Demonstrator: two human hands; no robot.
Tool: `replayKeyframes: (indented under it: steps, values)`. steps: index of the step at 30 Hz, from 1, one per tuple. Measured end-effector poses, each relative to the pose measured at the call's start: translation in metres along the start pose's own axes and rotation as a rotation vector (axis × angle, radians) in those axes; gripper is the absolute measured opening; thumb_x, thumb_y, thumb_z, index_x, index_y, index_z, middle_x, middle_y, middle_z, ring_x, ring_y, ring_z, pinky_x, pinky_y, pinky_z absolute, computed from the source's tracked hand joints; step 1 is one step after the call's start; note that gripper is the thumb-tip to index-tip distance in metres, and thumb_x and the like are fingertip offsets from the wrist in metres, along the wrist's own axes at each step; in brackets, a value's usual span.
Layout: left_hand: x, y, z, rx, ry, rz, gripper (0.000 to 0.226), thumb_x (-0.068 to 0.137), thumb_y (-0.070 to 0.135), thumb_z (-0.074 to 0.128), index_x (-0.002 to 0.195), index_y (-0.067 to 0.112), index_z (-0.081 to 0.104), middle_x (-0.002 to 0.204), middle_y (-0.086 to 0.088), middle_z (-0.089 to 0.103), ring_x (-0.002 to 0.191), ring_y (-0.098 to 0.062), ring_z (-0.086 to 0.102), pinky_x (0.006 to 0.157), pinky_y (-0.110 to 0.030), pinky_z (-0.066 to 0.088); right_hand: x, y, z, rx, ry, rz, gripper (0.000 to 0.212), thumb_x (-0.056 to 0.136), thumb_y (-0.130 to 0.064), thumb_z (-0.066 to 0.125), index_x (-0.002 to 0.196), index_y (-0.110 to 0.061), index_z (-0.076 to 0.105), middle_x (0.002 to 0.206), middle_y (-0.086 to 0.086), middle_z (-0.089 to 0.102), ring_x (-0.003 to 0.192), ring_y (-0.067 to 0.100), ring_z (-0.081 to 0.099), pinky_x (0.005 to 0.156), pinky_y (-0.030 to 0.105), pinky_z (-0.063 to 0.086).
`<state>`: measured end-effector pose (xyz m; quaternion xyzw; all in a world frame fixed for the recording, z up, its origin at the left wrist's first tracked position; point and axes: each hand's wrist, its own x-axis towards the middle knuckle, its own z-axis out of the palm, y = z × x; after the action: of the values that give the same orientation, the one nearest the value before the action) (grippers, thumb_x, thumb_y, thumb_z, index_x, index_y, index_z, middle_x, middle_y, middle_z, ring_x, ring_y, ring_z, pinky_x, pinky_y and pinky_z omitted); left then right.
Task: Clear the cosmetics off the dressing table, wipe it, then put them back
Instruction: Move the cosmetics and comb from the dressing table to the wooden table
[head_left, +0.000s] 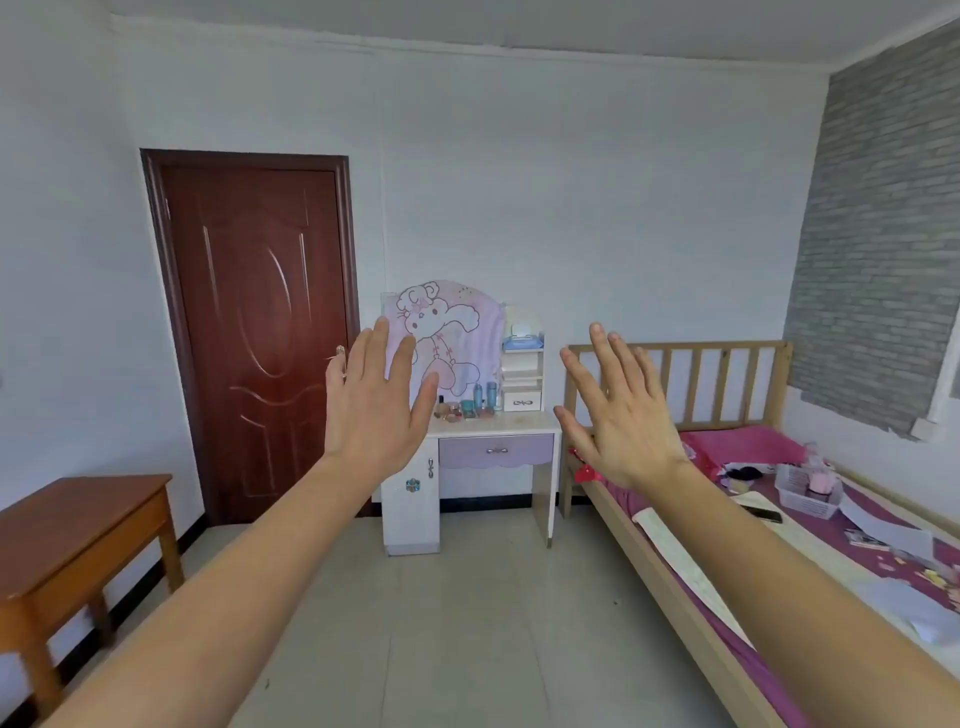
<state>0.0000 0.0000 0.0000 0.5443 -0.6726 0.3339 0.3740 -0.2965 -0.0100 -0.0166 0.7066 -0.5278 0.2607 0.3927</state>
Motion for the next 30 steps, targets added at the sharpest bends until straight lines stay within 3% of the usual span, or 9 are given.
replayKeyframes:
  steps: [5,10,14,17,23,30]
  values:
    - [0.031,0.012,0.090,0.021,-0.098,-0.002,0.063,0.100,0.050,0.024,0.141,0.010,0.048,0.154,-0.020,0.035,0.138,-0.034,0.037,0.104,-0.050,0.036,0.021,0.020,0.098,0.051,-0.031,0.053,0.066,0.101,-0.056,0.028,0.157,-0.022,0.021,0.166,0.014,-0.001,0.152,0.033,0.010,0.122,0.051,0.009]
    - [0.082,0.015,0.178,0.169,-0.219,0.137,0.063,0.102,0.051,0.021,0.149,0.013,0.040,0.158,-0.016,0.028,0.144,-0.032,0.029,0.108,-0.052,0.031,0.073,0.055,0.194,0.066,-0.104,0.054,0.067,0.101,-0.056,0.025,0.158,-0.022,0.018,0.165,0.016,0.003,0.151,0.034,0.012,0.122,0.051,0.014]
    - [0.114,0.002,0.240,0.165,-0.257,0.160,0.060,0.100,0.049,0.031,0.143,0.011,0.047,0.153,-0.018,0.037,0.138,-0.035,0.038,0.104,-0.055,0.037,0.119,0.064,0.261,0.119,-0.167,0.081,0.067,0.101,-0.055,0.025,0.158,-0.020,0.017,0.165,0.017,0.006,0.151,0.035,0.012,0.121,0.053,0.015]
    - [0.130,-0.020,0.291,0.188,-0.271,0.195,0.061,0.099,0.050,0.031,0.143,0.011,0.048,0.152,-0.019,0.038,0.138,-0.035,0.039,0.105,-0.056,0.036,0.148,0.059,0.315,0.129,-0.209,0.053,0.067,0.101,-0.056,0.022,0.158,-0.021,0.014,0.165,0.016,0.004,0.152,0.034,0.010,0.122,0.052,0.013]
    - [0.169,-0.084,0.411,0.156,-0.307,0.088,0.062,0.099,0.051,0.028,0.143,0.011,0.047,0.152,-0.019,0.038,0.139,-0.037,0.036,0.105,-0.054,0.035,0.211,0.036,0.437,0.213,-0.233,0.067,0.067,0.101,-0.053,0.029,0.157,-0.018,0.021,0.164,0.018,0.011,0.150,0.035,0.014,0.121,0.052,0.017]
    - [0.223,-0.177,0.556,0.193,-0.385,0.011,0.067,0.100,0.055,0.014,0.151,0.016,0.034,0.158,-0.016,0.027,0.146,-0.033,0.024,0.112,-0.053,0.025,0.301,-0.001,0.584,0.157,-0.331,0.075,0.068,0.102,-0.057,0.021,0.158,-0.020,0.013,0.165,0.015,-0.001,0.152,0.034,0.005,0.123,0.050,0.006]
